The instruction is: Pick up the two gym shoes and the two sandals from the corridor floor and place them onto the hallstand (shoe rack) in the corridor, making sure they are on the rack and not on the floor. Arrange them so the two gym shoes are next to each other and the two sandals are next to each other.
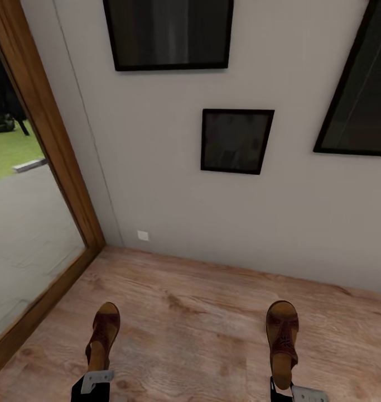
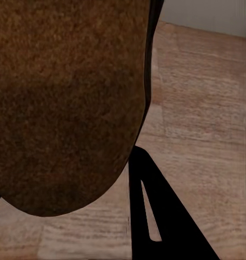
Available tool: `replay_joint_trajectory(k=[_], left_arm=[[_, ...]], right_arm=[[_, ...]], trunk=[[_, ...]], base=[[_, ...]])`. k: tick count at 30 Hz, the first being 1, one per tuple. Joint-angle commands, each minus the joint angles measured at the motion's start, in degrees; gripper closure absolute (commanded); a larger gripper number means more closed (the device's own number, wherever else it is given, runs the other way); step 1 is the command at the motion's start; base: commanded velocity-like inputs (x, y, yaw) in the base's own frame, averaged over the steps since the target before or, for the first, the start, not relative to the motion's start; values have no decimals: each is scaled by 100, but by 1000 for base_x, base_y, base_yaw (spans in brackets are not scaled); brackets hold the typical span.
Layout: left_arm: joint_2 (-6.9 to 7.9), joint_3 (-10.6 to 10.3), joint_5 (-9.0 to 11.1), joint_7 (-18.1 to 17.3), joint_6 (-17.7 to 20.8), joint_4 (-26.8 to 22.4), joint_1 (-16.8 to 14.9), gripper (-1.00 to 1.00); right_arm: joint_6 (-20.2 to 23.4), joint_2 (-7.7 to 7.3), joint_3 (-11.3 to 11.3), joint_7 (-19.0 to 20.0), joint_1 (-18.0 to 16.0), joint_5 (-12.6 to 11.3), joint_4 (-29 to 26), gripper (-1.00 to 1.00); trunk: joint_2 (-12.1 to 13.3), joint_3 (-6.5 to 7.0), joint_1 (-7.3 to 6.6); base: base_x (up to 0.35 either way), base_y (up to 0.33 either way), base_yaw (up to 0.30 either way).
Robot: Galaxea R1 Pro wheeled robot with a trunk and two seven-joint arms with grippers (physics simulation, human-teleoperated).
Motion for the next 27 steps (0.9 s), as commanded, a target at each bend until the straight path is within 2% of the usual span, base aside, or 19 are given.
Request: replay_joint_trajectory(k=[1, 20, 27], left_arm=[[-4, 49, -69, -40, -17, -2, -2, 100], [-12, 35, -69, -44, -44, -6, -2, 100], [-11, 50, -53, -36, -94, -6, -2, 100]], right_arm=[[-10, 6, -17, -25, -4, 60, 6, 100], [-290, 4, -31, -25, -5, 60, 207, 100], [-291, 3, -35, -25, -3, 60, 210, 100]], trunk=[[-2, 0, -1], [-2, 91, -1], [-242, 17, 131]], base=[[0, 0, -274], [0, 0, -277], [0, 0, -278]])
